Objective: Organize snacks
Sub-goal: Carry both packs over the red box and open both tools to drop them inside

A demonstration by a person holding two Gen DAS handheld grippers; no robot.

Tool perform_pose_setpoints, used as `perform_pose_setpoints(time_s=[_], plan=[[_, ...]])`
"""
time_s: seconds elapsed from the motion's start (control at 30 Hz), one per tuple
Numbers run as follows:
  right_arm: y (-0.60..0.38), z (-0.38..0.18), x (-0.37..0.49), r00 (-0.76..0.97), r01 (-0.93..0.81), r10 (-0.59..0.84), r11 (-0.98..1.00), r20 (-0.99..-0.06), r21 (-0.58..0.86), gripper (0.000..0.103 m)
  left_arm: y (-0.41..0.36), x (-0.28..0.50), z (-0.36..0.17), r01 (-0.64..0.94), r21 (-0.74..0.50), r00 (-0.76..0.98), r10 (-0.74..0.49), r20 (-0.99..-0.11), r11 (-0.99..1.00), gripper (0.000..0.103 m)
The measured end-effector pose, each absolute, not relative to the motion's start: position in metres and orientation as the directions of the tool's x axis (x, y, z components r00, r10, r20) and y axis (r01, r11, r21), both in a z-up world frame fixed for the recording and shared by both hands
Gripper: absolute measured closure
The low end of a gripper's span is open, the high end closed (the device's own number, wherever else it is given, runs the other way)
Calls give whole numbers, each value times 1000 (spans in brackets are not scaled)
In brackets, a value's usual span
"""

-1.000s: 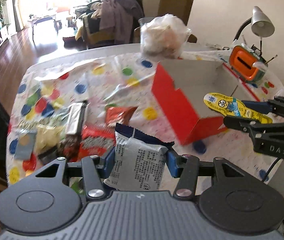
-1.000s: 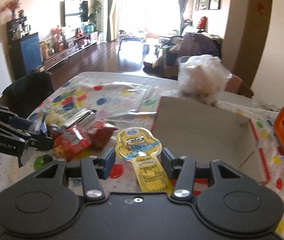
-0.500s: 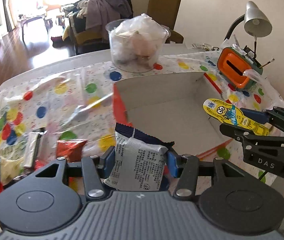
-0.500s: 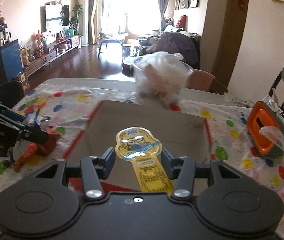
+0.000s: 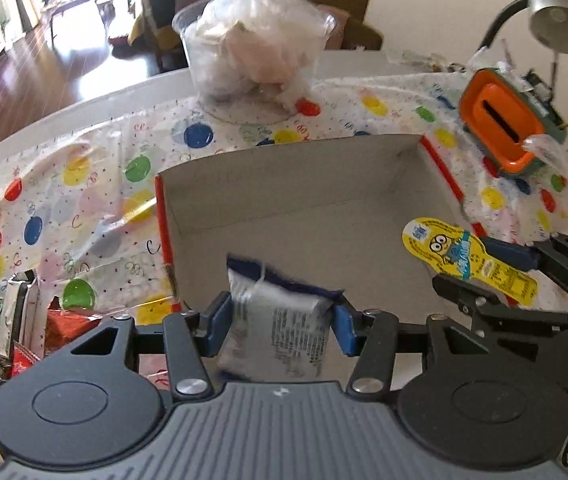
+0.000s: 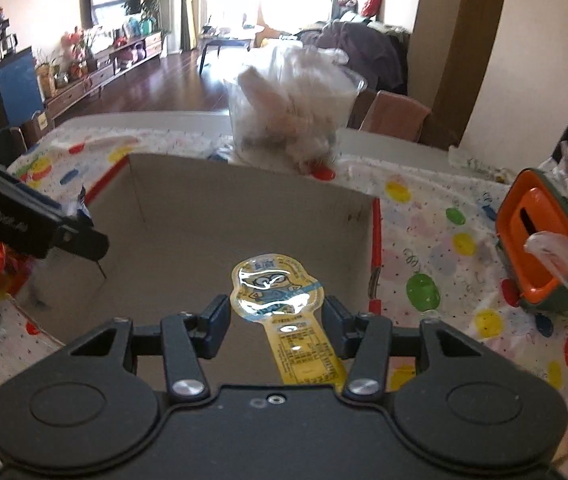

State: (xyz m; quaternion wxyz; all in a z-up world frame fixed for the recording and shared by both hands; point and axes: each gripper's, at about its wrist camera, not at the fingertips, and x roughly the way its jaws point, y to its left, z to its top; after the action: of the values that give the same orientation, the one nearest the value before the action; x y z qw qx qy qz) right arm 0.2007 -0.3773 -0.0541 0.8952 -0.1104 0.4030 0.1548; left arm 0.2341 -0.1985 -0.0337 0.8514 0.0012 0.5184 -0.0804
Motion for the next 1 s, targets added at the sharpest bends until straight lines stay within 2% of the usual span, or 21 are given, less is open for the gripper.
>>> perform_pose_setpoints(time_s=[0.23,0.6,0.9,1.0], plan=[[-379,-72,227,545,-411,218,911,-810,-32,54,-210,266,-57,97,-65,390,-98,-916,993,52],[-349,-103,234,433,-515,181,854,-883,-77,54,-215,271,-85,96,-12,334,-44,-942,995,52],[-351,-109,231,404,-526,184,848,-896,-62,52,-214,261,-84,103,-13,347,-48,-936,995,52],[-353,-105,232,414,-519,196,853,-889,-54,47,-212,257,-81,99,-17,357,-51,-933,995,52]])
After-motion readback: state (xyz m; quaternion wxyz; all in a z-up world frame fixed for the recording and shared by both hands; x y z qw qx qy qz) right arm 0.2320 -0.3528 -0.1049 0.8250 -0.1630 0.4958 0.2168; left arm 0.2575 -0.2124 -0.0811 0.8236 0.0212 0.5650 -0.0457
